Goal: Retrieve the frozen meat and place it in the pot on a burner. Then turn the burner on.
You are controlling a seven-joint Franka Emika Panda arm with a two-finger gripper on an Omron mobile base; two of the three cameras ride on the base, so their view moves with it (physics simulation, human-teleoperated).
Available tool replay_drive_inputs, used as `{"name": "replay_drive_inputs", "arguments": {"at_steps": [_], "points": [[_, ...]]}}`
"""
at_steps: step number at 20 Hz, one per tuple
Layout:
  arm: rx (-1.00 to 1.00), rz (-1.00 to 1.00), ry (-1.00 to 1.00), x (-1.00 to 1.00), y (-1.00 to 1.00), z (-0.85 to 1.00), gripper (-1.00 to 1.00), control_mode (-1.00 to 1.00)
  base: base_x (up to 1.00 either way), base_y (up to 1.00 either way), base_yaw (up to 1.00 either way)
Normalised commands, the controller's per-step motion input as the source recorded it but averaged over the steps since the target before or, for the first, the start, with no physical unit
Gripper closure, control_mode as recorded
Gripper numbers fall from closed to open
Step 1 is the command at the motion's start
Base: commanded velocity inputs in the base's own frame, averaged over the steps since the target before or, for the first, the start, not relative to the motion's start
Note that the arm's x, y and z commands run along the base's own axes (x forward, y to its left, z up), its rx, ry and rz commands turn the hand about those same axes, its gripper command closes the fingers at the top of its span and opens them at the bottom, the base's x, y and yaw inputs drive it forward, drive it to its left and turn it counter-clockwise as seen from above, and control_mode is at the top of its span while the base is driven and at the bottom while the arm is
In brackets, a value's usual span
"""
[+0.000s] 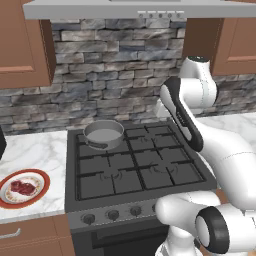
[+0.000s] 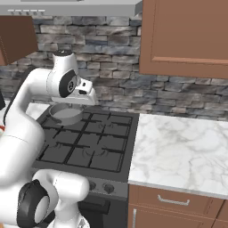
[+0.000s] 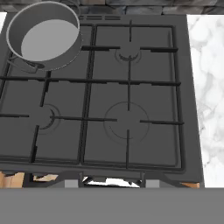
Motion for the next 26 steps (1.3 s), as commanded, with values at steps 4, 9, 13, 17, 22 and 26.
{"name": "replay_drive_inputs", "arguments": {"at_steps": [4,9,13,17,22,26], "points": [[0.0,0.0,0.0,0.0,0.0,0.0,-1.0,-1.0,0.0,0.0,0.0],[0.0,0.0,0.0,0.0,0.05,0.0,-1.0,-1.0,0.0,0.0,0.0],[0.0,0.0,0.0,-0.11,0.12,0.0,-1.0,-1.0,0.0,0.0,0.0],[0.0,0.03,0.0,-0.18,0.21,0.0,-1.0,-1.0,0.0,0.0,0.0],[-0.02,0.11,0.0,-0.18,0.33,0.0,-1.0,-1.0,0.0,0.0,0.0],[-0.04,0.15,0.0,-0.27,0.4,0.07,-1.0,-1.0,0.0,0.0,0.0]]}}
